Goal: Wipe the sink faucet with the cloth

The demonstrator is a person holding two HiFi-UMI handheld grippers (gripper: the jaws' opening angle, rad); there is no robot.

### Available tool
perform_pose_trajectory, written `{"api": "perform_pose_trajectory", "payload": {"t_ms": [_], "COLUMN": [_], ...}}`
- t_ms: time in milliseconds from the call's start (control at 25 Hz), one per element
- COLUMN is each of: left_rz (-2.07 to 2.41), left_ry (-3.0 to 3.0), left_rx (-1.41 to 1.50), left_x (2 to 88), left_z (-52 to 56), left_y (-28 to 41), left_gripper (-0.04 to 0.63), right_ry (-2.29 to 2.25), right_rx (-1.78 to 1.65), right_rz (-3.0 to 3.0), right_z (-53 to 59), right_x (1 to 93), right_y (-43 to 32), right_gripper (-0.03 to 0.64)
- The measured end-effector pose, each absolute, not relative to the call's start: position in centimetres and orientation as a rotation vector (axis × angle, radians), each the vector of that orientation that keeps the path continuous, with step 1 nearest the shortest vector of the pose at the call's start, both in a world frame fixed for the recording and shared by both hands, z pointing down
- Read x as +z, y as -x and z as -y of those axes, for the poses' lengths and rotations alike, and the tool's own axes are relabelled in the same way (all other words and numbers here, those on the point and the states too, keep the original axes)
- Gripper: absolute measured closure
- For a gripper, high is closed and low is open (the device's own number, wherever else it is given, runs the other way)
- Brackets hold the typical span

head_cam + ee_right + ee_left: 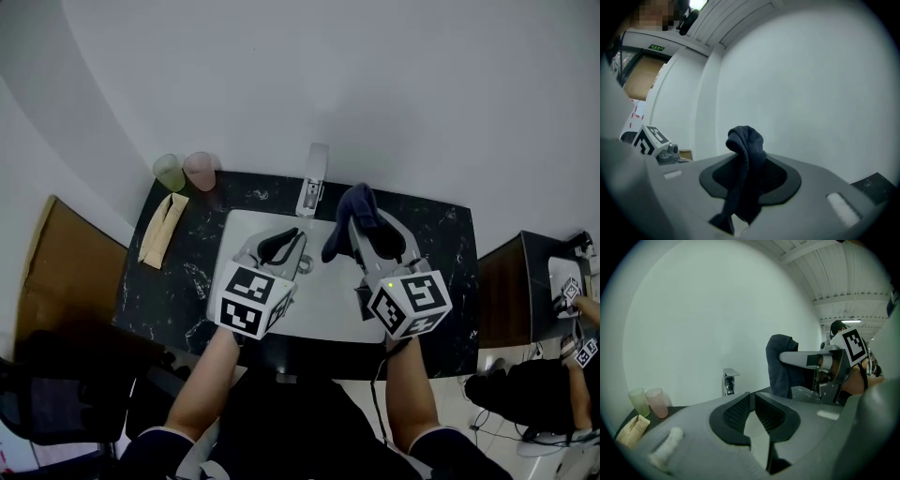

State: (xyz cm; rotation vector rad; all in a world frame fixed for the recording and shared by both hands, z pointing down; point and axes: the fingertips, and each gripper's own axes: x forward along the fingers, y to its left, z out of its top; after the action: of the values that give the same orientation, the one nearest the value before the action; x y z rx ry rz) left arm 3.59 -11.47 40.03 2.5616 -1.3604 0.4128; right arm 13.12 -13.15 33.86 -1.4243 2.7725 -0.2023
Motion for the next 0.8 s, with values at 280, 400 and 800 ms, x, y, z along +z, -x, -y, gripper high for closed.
{"api": "perform_pose_trajectory", "payload": {"t_ms": [280, 400, 800], "left_rz": [1.297, 1.253, 1.192], "left_ry": [-2.573, -2.578, -2.562], "left_rx": [0.375, 0.38, 0.445], "left_x": [40.8, 41.6, 44.3], "left_z": [14.2, 15.0, 18.3], "left_y": [-2.6, -2.6, -3.1], "left_gripper": [0.557, 0.512, 0.394], "right_ry": [1.529, 1.547, 1.434], "right_rx": [-0.192, -0.168, -0.13], "right_rz": [-2.723, -2.706, -2.638], "right_z": [15.2, 16.1, 22.1], "right_x": [33.8, 33.3, 29.2], "right_y": [-12.4, -12.3, -9.8], "right_gripper": [0.499, 0.499, 0.499]}}
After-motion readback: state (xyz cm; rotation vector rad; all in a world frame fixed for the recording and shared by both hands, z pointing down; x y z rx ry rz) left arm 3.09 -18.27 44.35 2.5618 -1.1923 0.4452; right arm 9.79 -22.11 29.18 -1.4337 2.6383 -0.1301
